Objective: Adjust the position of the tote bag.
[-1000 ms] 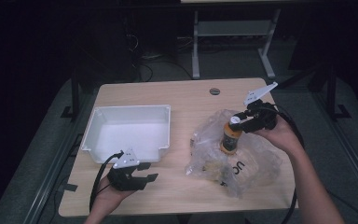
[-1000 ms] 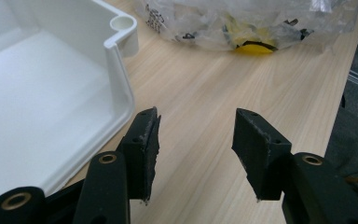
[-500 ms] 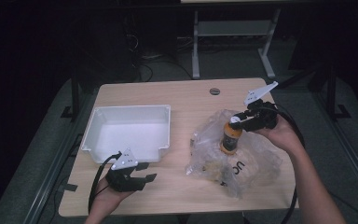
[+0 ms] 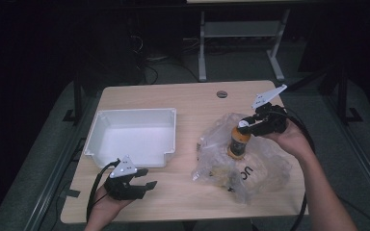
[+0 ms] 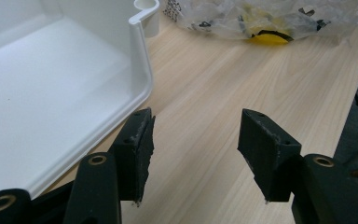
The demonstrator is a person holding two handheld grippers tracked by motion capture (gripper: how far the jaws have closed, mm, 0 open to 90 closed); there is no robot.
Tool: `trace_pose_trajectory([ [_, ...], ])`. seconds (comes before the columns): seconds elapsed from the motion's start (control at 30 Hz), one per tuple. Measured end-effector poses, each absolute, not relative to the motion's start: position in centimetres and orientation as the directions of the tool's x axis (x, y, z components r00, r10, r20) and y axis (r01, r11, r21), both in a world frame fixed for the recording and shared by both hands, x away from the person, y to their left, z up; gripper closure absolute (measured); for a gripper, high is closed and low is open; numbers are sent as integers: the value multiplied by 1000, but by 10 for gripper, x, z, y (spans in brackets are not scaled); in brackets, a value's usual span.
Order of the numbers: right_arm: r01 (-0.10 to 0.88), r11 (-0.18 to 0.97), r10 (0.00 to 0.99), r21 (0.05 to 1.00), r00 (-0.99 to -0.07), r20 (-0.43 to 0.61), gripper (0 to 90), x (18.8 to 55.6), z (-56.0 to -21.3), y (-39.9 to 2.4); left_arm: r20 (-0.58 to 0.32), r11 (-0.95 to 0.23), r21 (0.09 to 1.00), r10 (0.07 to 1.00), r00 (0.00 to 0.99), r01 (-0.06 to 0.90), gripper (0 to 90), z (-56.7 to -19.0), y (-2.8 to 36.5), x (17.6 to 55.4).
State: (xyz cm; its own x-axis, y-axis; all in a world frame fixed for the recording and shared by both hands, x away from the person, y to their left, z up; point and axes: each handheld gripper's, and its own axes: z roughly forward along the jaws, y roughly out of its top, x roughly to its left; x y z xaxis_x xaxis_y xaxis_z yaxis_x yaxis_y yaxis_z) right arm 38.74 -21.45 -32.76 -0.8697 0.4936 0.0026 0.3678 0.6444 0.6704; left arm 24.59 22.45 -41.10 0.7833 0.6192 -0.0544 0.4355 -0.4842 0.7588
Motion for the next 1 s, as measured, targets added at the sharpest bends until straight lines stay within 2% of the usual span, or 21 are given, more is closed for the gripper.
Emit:
trace_pose_trajectory([
  [0.43,356,663,489,658,-872,-20,590,384,-323,-214,-67,-469,763,628,776,445,390,-411,232,243],
  [1.0,354,654,491,669,-871,-19,590,382,-307,-216,-52,-472,764,636,770,441,371,-414,239,245],
])
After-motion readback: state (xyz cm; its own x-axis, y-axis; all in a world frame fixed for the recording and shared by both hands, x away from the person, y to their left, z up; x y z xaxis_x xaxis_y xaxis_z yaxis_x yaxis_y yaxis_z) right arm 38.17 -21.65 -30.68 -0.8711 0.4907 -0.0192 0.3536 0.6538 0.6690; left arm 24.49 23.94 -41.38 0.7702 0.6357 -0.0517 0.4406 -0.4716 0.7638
